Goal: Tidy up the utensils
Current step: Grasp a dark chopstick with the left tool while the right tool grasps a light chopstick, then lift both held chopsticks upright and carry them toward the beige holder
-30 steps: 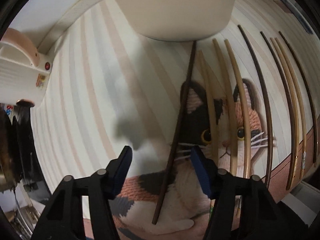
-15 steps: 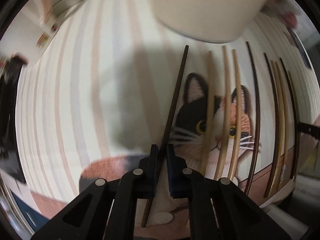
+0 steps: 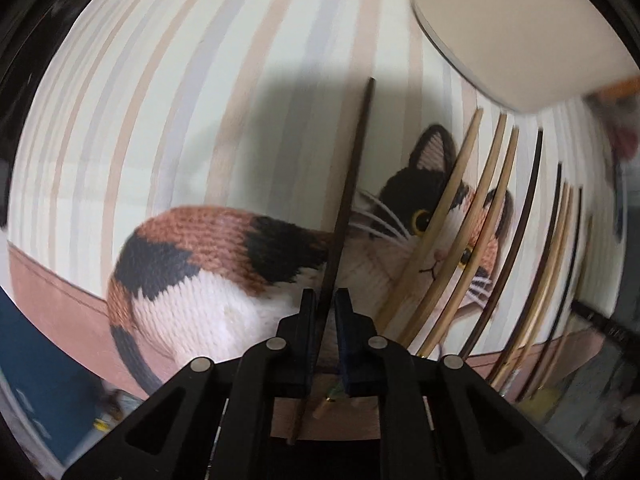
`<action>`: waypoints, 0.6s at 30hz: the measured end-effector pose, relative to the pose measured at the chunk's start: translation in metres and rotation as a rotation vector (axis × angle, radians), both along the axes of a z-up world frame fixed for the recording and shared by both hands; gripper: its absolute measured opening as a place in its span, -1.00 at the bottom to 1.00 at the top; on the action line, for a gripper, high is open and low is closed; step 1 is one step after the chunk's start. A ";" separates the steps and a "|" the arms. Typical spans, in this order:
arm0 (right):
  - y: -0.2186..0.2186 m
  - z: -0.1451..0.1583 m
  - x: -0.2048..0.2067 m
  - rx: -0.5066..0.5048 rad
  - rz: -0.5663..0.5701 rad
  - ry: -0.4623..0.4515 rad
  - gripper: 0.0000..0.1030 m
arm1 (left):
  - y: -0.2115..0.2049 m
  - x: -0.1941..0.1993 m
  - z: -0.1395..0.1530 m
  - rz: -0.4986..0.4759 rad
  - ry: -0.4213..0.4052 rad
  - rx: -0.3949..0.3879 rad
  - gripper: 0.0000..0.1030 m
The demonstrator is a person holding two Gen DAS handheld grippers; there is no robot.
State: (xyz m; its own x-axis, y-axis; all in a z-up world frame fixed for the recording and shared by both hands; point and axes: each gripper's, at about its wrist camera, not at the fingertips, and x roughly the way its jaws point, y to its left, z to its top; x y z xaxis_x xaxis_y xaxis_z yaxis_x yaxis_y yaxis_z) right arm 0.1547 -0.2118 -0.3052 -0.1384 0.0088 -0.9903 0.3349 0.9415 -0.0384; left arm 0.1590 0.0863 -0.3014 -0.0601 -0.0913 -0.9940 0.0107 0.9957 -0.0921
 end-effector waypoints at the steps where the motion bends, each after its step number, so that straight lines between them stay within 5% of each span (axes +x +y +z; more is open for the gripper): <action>1: 0.003 0.000 0.005 -0.002 0.025 0.009 -0.85 | -0.003 0.002 0.001 -0.043 0.000 0.033 -0.79; 7: 0.019 0.003 0.029 0.000 0.109 0.017 -0.85 | -0.015 -0.013 0.010 -0.185 -0.079 0.225 -0.85; 13: 0.009 0.010 0.056 0.040 0.136 -0.002 -0.86 | 0.051 -0.012 0.012 0.099 -0.051 0.109 -0.93; 18: 0.018 -0.005 0.077 0.057 0.145 0.019 -0.86 | 0.077 -0.024 0.016 0.082 -0.046 0.099 -0.92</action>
State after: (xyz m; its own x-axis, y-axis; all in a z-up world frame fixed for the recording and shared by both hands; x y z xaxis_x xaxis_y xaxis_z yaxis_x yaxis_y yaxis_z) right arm 0.2319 -0.1940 -0.3104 -0.1609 0.0434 -0.9860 0.1945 0.9808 0.0114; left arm 0.1345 0.1638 -0.2858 -0.0104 0.0050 -0.9999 -0.0695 0.9976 0.0058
